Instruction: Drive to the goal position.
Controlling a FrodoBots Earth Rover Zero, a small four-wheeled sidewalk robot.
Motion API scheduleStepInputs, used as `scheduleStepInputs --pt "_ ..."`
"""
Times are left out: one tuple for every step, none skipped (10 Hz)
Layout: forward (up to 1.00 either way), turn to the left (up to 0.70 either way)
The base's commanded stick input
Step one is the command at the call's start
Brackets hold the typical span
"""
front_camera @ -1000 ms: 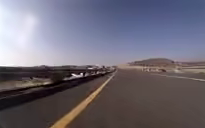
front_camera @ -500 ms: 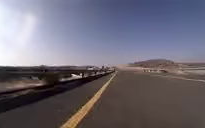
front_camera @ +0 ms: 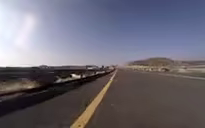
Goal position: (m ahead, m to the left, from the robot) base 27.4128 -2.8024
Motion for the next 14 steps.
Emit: scheduleStepInputs --pt "0.85 0.00" --pt "0.85 0.00" --pt "0.85 0.00" --pt "0.85 0.00" --pt "0.85 0.00" --pt "0.85 0.00" --pt "0.85 0.00" --pt "0.85 0.00" --pt "0.85 0.00" --pt "0.85 0.00" --pt "0.85 0.00" --pt "0.85 0.00" --pt "0.85 0.00" --pt "0.85 0.00"
